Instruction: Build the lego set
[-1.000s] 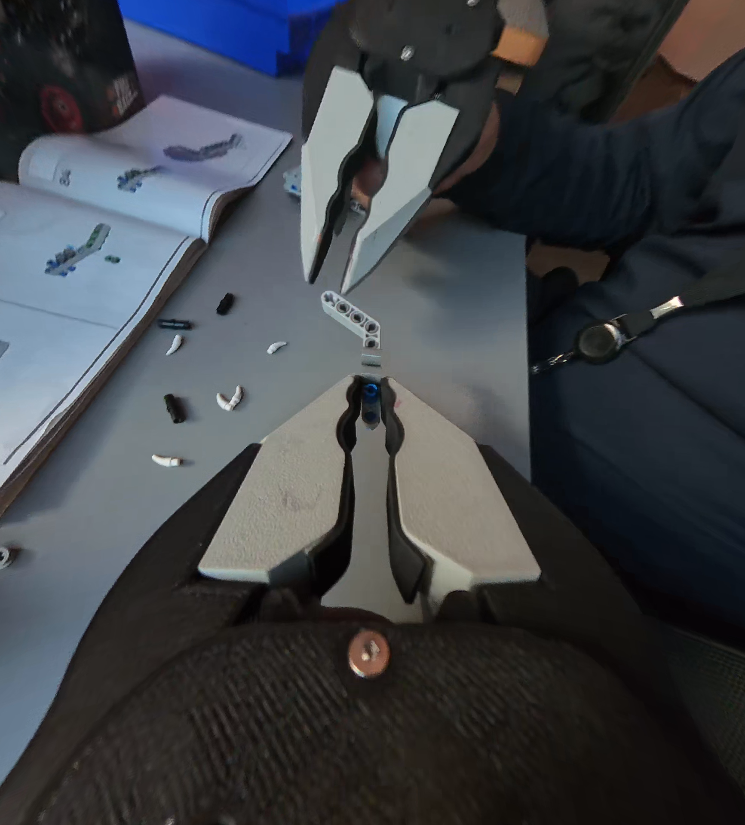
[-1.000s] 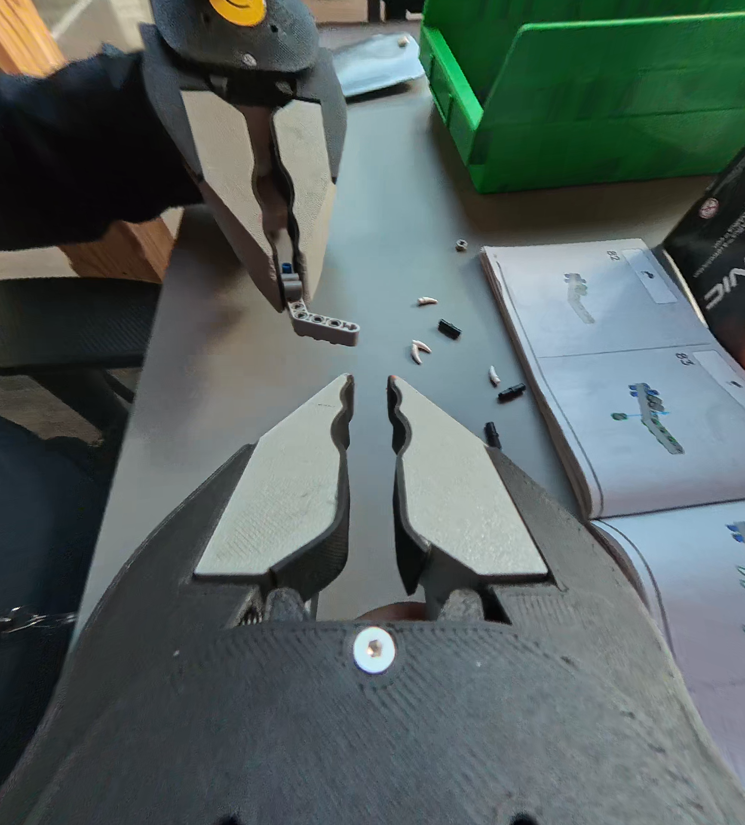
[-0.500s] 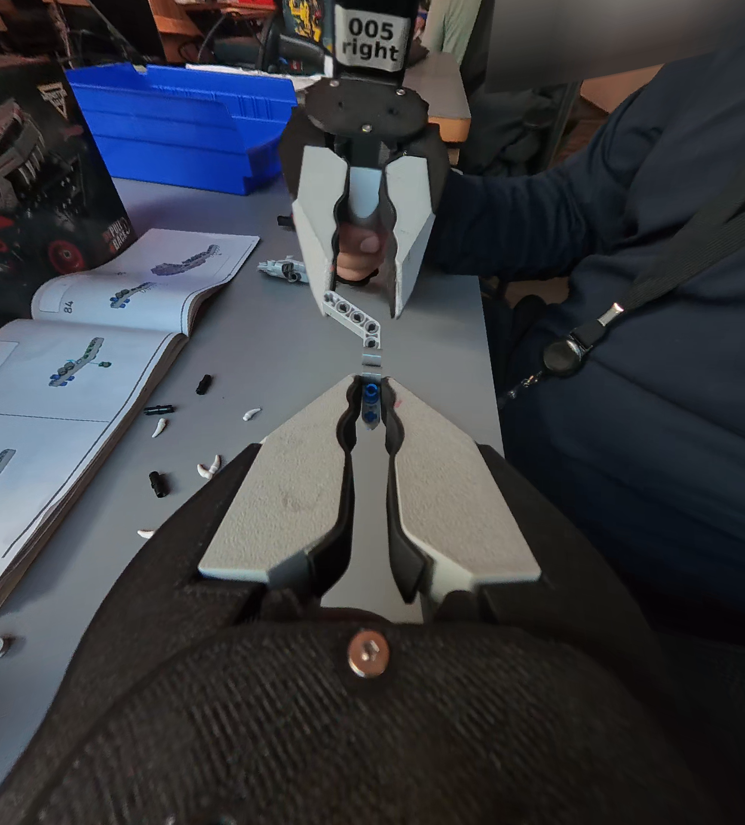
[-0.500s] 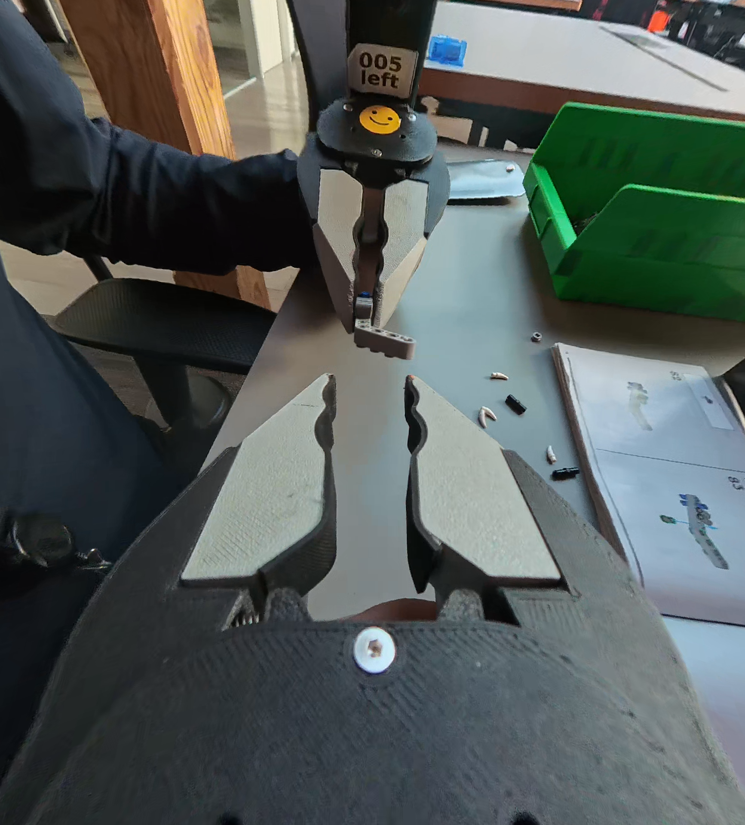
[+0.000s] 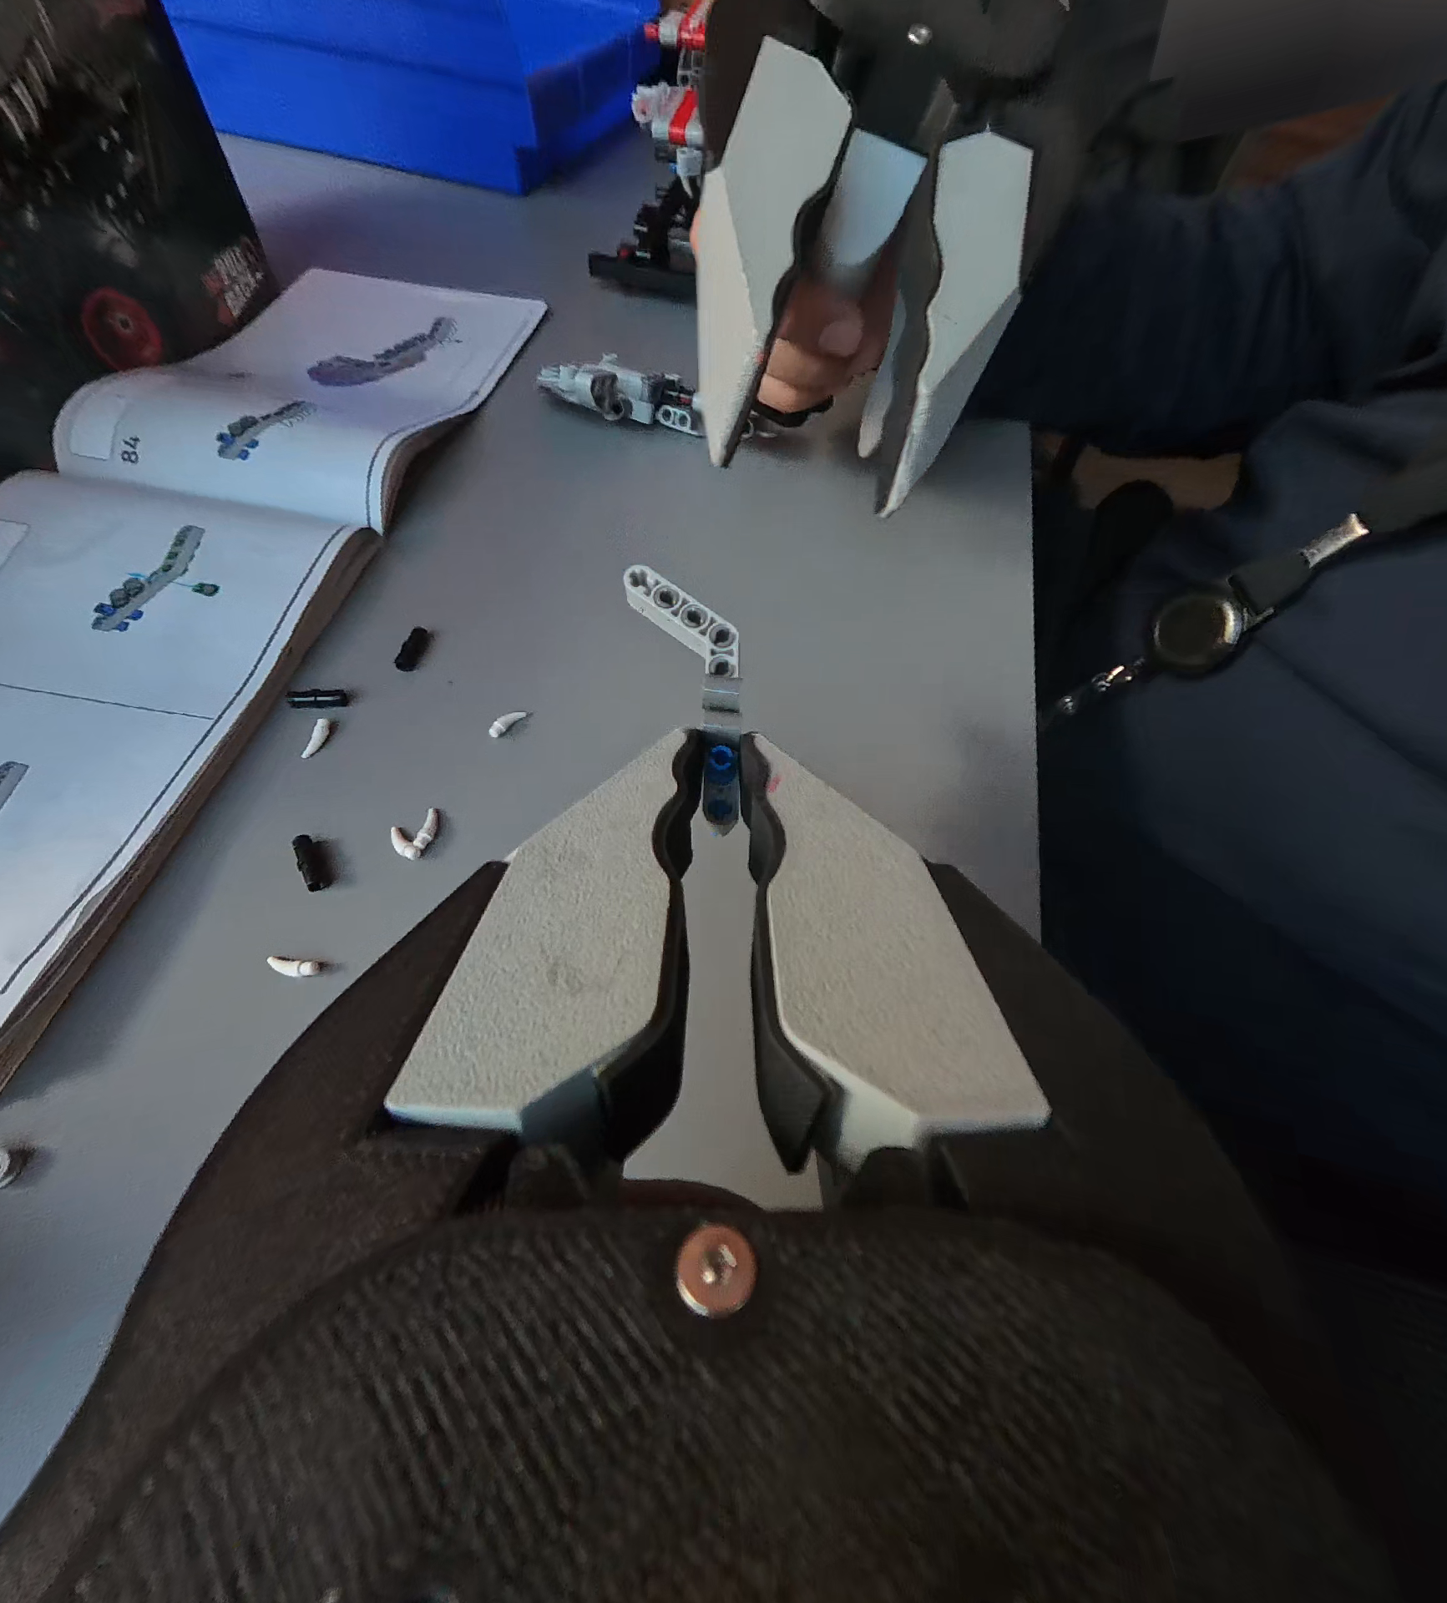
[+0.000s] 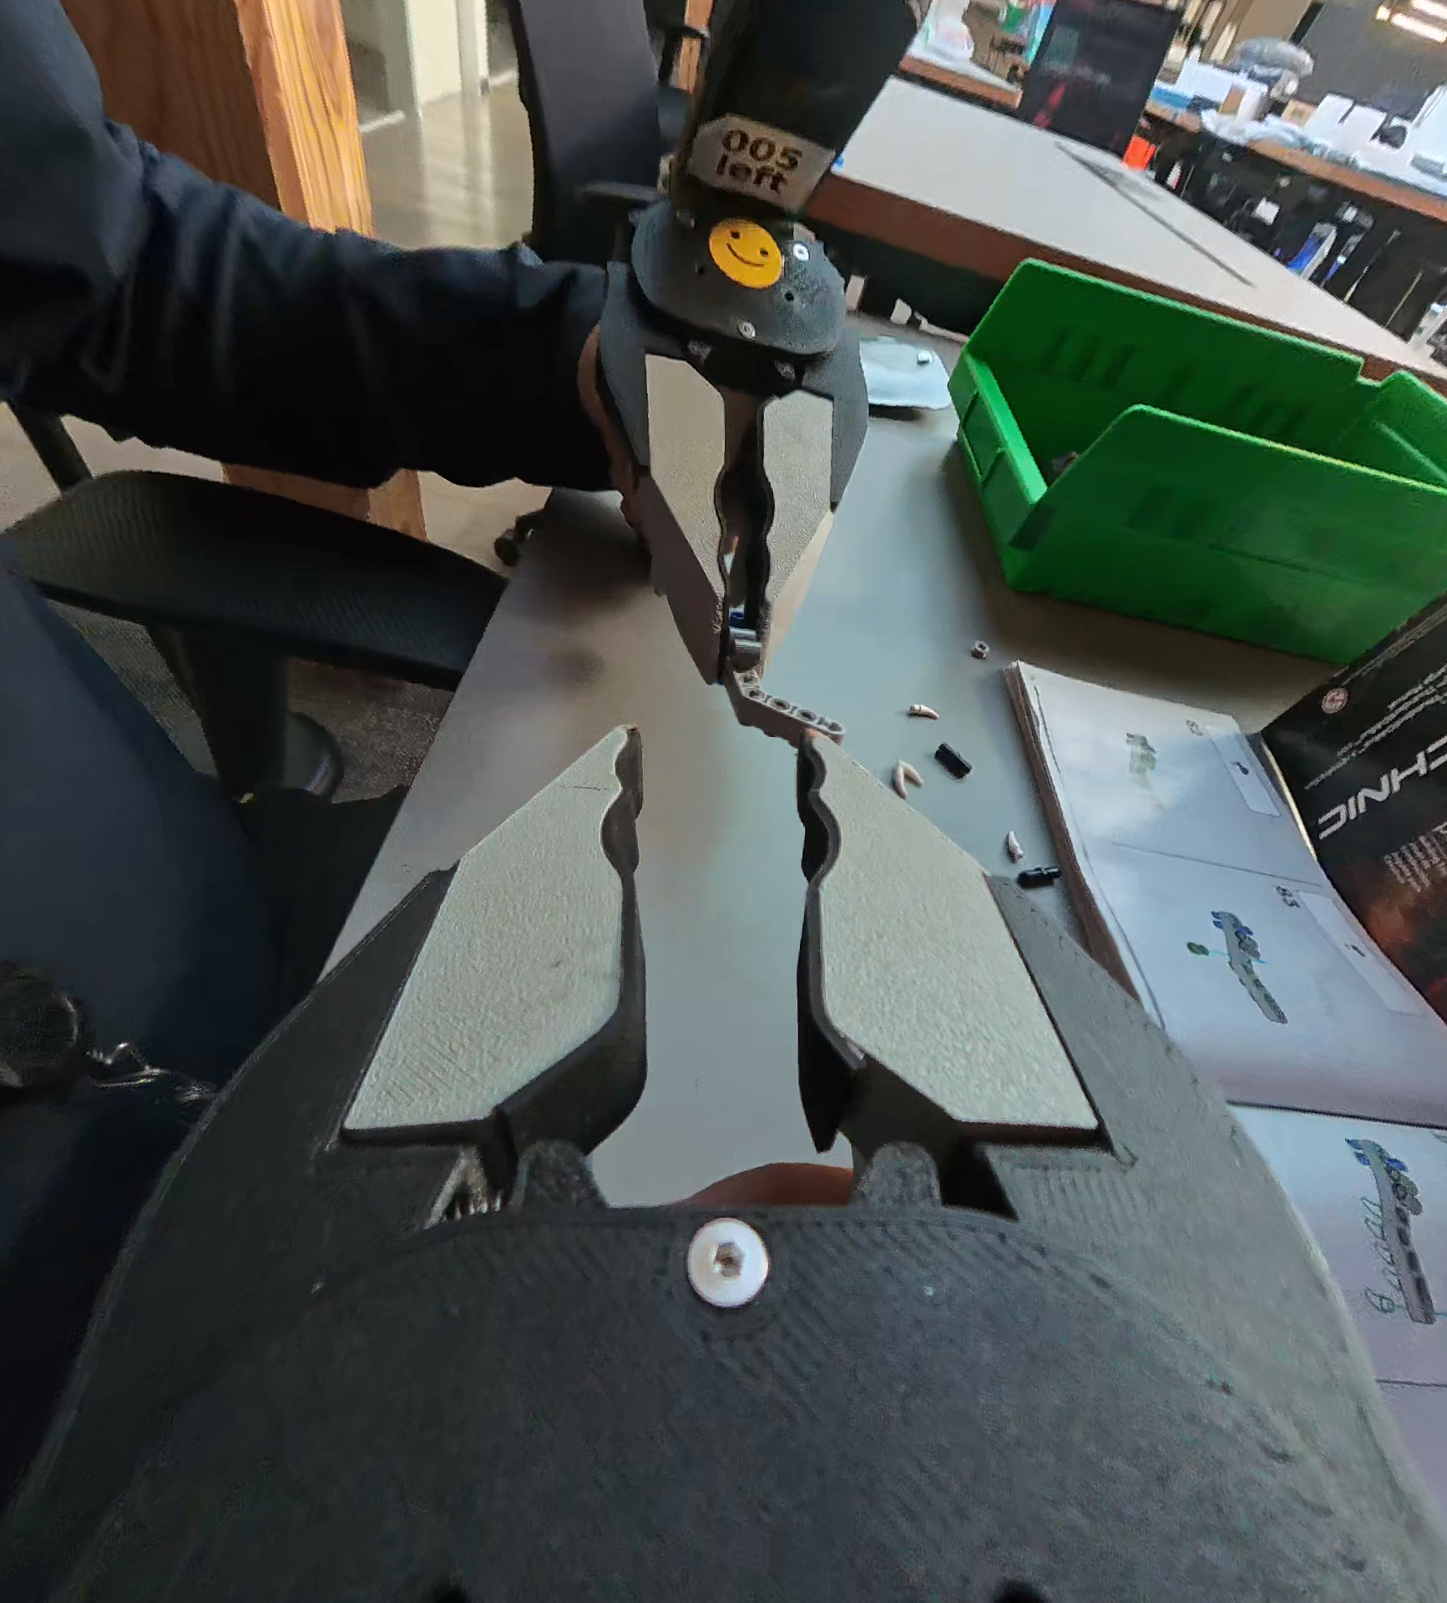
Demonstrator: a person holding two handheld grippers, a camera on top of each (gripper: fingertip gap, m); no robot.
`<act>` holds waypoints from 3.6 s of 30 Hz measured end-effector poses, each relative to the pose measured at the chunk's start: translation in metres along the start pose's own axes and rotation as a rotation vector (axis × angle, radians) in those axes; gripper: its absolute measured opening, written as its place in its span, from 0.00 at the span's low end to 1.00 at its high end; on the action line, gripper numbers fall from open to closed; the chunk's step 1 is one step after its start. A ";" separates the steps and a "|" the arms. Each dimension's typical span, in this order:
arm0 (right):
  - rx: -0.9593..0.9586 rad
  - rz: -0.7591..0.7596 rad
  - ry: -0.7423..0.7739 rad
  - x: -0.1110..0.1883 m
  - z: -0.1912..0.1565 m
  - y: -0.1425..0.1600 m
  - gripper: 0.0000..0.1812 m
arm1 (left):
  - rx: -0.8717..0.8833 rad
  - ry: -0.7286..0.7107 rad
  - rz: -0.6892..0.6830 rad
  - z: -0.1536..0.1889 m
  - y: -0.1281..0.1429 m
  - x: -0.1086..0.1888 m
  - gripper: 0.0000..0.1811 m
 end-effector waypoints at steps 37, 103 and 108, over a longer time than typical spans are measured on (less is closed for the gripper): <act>0.031 0.041 0.006 -0.005 -0.007 -0.008 0.18 | -0.025 0.173 0.149 0.032 -0.026 -0.007 0.03; 0.063 0.006 0.072 -0.005 0.001 -0.003 0.11 | 0.079 0.167 0.141 0.026 -0.020 -0.008 0.03; 0.069 0.004 0.071 -0.006 0.001 -0.003 0.12 | 0.086 0.184 0.123 0.028 -0.019 -0.010 0.03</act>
Point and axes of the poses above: each gripper's, where its closed fingertips meet, x back along the fingers, y out of its underside, z = x × y across the jaws, the point moved 3 cm from there along x, back along the fingers, and after that the axes turned 2 degrees about x, right-handed, at the moved point
